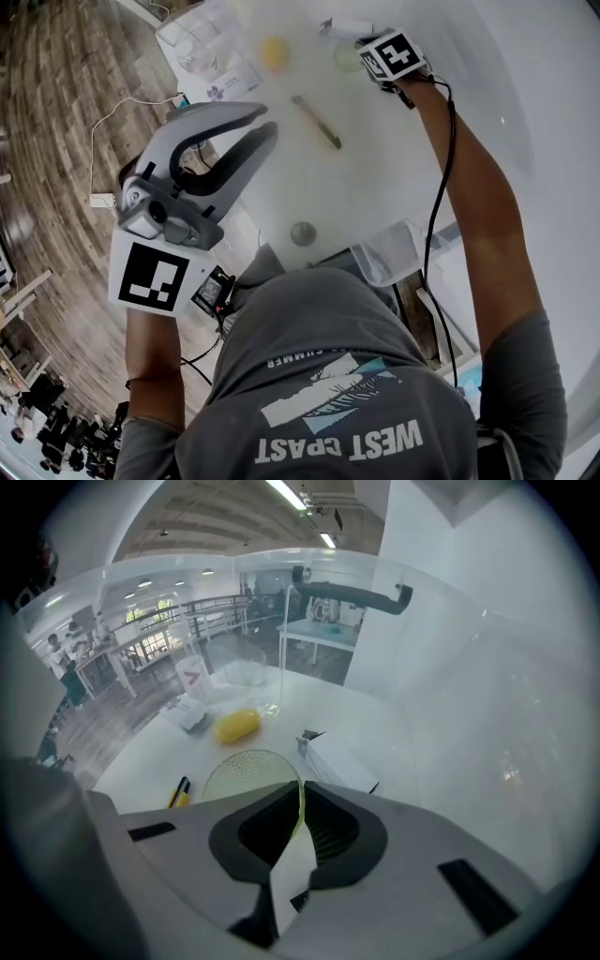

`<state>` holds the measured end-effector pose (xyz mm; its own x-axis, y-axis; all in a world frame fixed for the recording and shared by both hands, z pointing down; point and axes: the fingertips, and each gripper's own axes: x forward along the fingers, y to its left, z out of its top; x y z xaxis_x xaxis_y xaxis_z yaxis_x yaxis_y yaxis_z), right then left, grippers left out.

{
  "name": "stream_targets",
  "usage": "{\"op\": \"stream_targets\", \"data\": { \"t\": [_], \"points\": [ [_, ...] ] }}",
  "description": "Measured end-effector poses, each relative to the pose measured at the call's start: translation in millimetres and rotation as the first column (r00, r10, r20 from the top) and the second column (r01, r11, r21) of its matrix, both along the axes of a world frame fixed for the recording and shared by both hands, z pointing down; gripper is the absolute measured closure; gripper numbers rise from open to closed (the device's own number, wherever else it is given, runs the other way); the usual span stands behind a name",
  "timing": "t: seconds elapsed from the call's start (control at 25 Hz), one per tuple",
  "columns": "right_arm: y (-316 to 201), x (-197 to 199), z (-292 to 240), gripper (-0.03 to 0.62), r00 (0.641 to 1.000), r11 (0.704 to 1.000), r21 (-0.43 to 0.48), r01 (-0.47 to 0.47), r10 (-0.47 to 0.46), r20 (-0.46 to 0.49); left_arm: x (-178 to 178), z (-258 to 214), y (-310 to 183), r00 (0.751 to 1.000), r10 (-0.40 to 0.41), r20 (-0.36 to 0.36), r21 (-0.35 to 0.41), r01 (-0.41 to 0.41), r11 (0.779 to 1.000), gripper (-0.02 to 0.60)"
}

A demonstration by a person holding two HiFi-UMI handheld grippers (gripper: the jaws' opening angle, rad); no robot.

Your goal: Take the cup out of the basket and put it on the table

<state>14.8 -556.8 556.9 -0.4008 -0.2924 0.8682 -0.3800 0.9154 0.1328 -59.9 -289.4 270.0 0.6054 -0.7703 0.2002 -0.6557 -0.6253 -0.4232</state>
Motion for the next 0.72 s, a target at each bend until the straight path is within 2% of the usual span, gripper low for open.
{"op": "stream_targets", "data": {
  "t": [0.44,0.64,0.72],
  "points": [
    [26,-16,-98,0.563,0.993,0.989,0.150,-0.002,-0.016,0.119,-20,-12,18,1.000,-0.029,0.006,0.052,0.029,0.998,0.526],
    [52,-25,-165,0.563,0.980,0.970,0.242,-0.007,-0.042,0.197,-28,-21,28,0.999,-0.042,-0.001,0.083,0.042,0.996,0.571],
    [64,-27,-197,0.563,0.973,0.958,0.285,-0.007,-0.059,0.224,-30,-29,31,0.999,-0.050,-0.001,0.095,0.050,0.994,0.571]
  ]
}}
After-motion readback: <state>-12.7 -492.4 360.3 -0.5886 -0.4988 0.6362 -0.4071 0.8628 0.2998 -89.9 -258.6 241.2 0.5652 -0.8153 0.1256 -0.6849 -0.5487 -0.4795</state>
